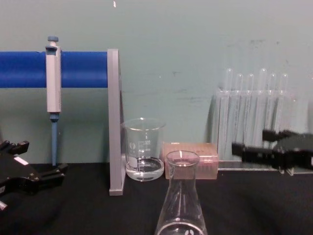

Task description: Grasp the erlenmeyer flask with one hand, shake it three times, then place it back.

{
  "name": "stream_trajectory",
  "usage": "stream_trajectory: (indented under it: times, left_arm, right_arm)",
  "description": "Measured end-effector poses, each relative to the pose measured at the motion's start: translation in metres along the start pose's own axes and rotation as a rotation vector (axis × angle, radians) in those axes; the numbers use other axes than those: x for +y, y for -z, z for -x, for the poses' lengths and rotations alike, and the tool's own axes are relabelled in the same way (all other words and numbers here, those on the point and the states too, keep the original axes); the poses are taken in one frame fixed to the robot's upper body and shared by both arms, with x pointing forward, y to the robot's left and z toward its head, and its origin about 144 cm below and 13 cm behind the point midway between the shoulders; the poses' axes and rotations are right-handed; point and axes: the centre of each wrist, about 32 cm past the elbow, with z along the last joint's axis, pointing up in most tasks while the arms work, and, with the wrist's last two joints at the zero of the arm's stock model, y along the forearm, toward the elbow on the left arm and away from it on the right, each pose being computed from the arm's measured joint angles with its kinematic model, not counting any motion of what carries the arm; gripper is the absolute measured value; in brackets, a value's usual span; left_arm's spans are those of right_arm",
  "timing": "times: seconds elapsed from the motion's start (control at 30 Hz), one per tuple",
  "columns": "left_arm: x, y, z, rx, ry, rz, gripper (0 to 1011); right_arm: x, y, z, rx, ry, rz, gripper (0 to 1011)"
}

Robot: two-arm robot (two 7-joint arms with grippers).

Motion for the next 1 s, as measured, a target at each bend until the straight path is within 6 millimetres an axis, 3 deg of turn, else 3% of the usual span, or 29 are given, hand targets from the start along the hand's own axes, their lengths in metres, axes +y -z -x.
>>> stream_trajectory:
  times: [0.37,0.7,1.0]
  left_arm:
    - [0.000,0.000,0.000,0.000,0.000,0.000,1001]
    - [0.000,0.000,0.000,0.000,0.000,0.000,1001]
    - [0.000,0.000,0.000,0.000,0.000,0.000,1001]
  right_arm:
    - [0.018,-0.003,0.008,-0.004,0.180,-0.107,1000]
    - [0.024,0.024,0.031,0.027,0.298,-0.052,1000]
    - [0.026,0.041,0.033,0.069,0.306,0.018,1000]
